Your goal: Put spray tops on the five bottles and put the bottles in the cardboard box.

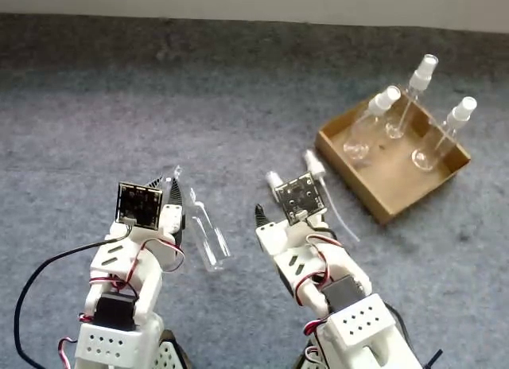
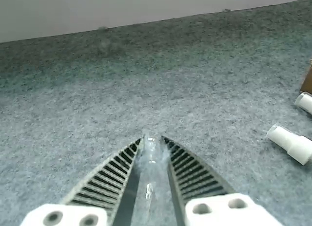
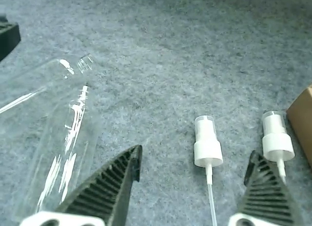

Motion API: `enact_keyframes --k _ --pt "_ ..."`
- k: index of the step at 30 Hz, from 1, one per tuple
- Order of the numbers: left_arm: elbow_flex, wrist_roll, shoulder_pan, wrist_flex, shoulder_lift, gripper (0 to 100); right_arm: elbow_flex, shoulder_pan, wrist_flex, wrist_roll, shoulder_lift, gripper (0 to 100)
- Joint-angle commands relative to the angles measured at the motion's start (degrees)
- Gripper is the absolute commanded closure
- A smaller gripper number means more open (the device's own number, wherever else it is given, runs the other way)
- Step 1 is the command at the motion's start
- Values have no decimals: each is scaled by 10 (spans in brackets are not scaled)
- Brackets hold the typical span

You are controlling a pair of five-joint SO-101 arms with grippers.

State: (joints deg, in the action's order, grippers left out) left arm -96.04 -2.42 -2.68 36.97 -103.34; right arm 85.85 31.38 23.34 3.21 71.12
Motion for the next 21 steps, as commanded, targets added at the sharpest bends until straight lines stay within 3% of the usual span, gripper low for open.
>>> enact_keyframes --k 1,21 --pt "-10 4 8 -11 -4 995 -2 5 -14 -7 11 705" --pt "-6 4 26 -13 -4 995 -7 1 3 -4 11 705"
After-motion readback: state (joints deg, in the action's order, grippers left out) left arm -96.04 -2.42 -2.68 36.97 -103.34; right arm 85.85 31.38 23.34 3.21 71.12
